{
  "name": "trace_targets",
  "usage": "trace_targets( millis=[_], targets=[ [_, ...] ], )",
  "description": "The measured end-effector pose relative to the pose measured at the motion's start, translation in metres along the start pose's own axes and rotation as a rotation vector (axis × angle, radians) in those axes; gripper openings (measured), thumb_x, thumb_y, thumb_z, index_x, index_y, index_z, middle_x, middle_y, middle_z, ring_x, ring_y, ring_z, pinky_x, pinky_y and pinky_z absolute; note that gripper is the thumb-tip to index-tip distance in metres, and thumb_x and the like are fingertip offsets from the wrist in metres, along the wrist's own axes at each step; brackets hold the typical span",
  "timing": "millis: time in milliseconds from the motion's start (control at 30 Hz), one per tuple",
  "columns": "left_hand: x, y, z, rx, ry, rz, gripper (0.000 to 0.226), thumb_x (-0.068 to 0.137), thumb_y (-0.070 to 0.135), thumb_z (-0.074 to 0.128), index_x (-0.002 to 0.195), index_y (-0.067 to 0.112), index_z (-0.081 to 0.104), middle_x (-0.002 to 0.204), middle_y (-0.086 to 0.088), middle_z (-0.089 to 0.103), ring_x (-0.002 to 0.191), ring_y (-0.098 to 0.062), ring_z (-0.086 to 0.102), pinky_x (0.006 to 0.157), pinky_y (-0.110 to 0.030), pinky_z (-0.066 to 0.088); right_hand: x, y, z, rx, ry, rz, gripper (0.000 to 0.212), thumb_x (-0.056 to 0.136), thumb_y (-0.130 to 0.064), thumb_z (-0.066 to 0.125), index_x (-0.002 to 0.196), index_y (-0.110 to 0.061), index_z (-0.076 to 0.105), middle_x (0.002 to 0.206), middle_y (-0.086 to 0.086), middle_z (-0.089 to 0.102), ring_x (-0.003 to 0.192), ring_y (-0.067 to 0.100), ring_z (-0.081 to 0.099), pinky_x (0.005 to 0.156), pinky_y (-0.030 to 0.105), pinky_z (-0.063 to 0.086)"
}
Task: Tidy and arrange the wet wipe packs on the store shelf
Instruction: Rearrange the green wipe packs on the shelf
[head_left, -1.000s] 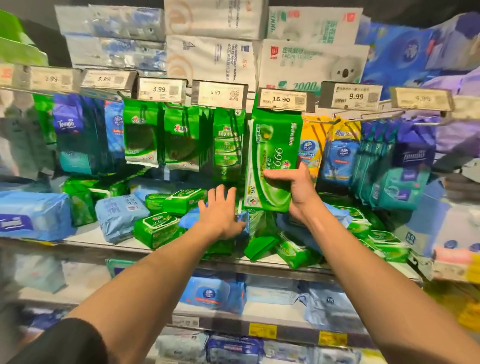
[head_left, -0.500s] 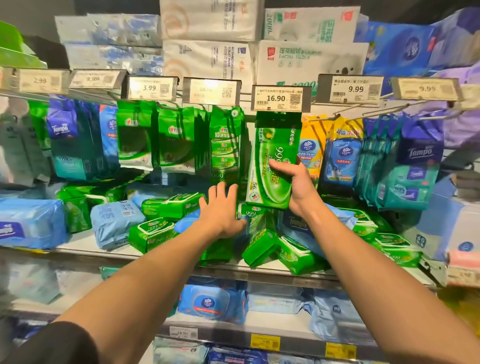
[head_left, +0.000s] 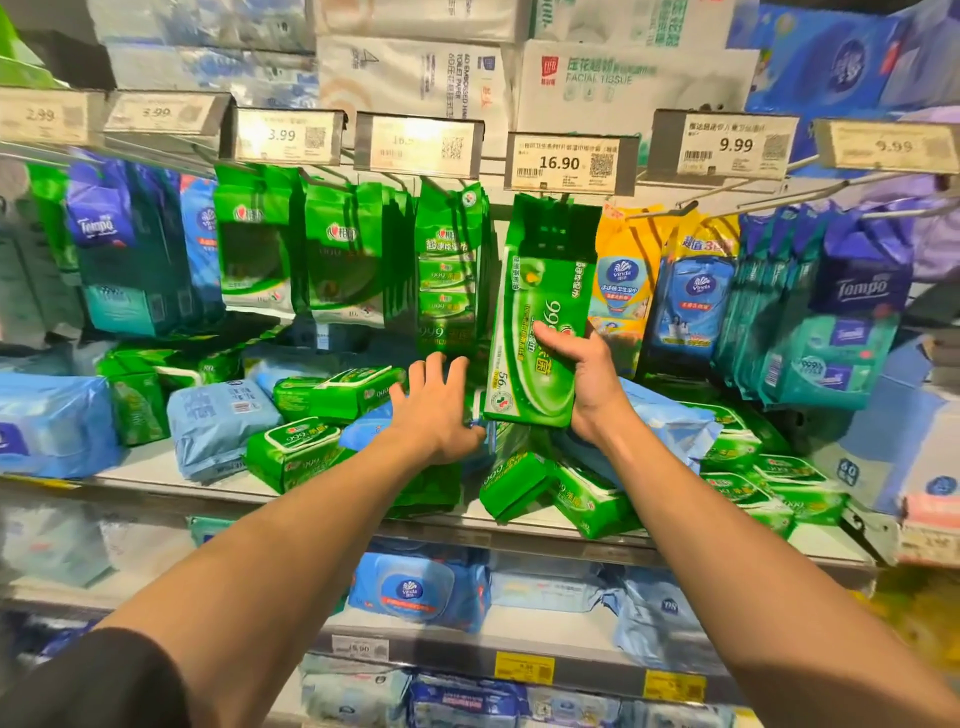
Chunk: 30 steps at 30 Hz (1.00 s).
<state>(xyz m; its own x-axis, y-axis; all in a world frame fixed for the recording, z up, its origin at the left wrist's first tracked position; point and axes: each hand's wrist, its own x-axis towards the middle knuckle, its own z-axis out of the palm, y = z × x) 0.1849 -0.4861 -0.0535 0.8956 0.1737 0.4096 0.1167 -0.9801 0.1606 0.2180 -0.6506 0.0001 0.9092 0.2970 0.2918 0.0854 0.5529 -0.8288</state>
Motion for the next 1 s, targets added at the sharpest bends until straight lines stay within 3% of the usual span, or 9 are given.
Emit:
trace_targets(
  millis=[167,400,667,900,1000],
  targets=[
    [0.000,0.003,0.002,0.009,0.018,0.012,0.093,0.078,0.054,0.066,0.149,0.020,0.016,0.149,-0.009,0.019,0.138,-0.030,0.018,0.108,-0.060,0.028,-0.001,-0.001,-0.002,-0.040,0.051,0.019,0.058,0.072,-0.008,0.076,0.125,0.006,0.057,0.115,0.028,0.066,0.097,0.040,0.065,0.091,0.064,0.049],
    [-0.004,-0.001,0.006,0.005,-0.002,-0.006,0.094,0.077,0.052,0.068,0.148,0.020,0.016,0.148,-0.009,0.019,0.136,-0.031,0.019,0.108,-0.060,0.027,-0.011,-0.010,0.004,0.045,-0.099,-0.066,0.058,0.071,-0.008,0.073,0.124,0.010,0.056,0.118,0.030,0.060,0.100,0.041,0.061,0.094,0.061,0.048],
    [0.000,0.004,0.004,0.022,0.024,0.024,0.091,0.076,0.056,0.067,0.142,0.019,0.018,0.145,-0.008,0.020,0.134,-0.031,0.020,0.107,-0.060,0.029,-0.024,-0.021,0.010,0.068,-0.176,-0.100,0.043,0.072,-0.008,0.073,0.113,0.002,0.066,0.101,0.020,0.069,0.087,0.035,0.067,0.092,0.058,0.051],
    [-0.003,0.005,0.004,0.076,0.004,0.036,0.093,0.078,0.057,0.064,0.148,0.020,0.014,0.149,-0.009,0.018,0.137,-0.033,0.018,0.109,-0.060,0.026,-0.012,-0.030,0.008,0.037,-0.100,-0.028,0.055,0.071,-0.011,0.073,0.121,0.008,0.061,0.103,0.021,0.069,0.085,0.033,0.068,0.089,0.052,0.054],
    [-0.004,0.002,0.006,0.063,0.007,0.023,0.091,0.078,0.056,0.063,0.147,0.020,0.016,0.148,-0.009,0.019,0.136,-0.033,0.019,0.107,-0.059,0.026,0.000,-0.029,0.007,-0.007,-0.037,0.021,0.067,0.069,-0.014,0.075,0.128,0.009,0.054,0.121,0.030,0.060,0.099,0.040,0.062,0.095,0.059,0.049]
  ],
)
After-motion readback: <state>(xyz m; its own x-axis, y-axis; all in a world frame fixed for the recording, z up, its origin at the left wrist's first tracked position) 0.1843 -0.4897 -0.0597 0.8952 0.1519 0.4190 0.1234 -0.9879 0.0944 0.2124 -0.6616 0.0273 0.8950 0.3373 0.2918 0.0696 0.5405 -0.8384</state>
